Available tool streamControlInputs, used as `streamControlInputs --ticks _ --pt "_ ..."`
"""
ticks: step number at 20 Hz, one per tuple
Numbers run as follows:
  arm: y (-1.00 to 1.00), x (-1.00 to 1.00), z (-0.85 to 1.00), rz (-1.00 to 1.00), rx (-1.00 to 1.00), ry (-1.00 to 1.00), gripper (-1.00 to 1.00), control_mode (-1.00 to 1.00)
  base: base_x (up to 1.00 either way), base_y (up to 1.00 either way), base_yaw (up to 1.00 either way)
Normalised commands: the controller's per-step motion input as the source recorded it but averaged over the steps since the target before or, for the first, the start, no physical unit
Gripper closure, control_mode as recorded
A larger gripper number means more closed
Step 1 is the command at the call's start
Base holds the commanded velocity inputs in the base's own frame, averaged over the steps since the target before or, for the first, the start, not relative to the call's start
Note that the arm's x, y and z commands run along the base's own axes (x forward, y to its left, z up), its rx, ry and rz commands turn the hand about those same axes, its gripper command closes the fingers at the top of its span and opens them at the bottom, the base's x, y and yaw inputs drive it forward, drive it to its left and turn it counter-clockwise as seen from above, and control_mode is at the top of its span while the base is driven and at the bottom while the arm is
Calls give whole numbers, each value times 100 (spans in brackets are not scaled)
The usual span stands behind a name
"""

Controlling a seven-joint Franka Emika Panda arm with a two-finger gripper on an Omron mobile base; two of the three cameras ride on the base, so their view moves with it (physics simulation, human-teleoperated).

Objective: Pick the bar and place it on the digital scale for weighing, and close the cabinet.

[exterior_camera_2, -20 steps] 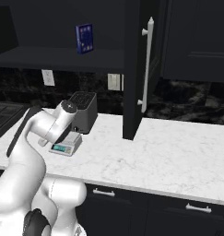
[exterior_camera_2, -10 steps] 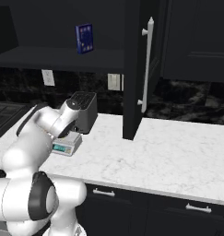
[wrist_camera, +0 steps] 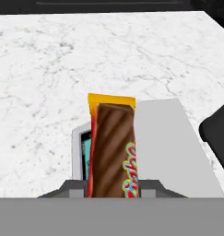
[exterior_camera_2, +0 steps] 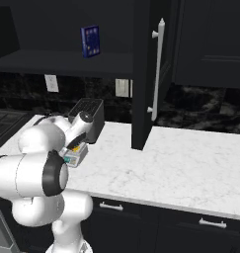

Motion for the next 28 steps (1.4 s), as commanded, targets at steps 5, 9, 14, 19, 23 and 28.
streamControlInputs --ticks 5,9,14,19,23,28 --pt "1 39 -21 0 0 0 100 -100 0 0 0" --pt "5 25 -7 0 0 0 100 -100 0 0 0" --pt "22 24 -5 0 0 -1 100 -100 0 0 0" --pt "5 5 -28 1 0 0 100 -100 0 0 0" --pt "0 -1 -39 1 0 -1 -100 -100 0 0 0" --pt "1 -6 -8 0 0 -10 -100 -100 0 0 0"
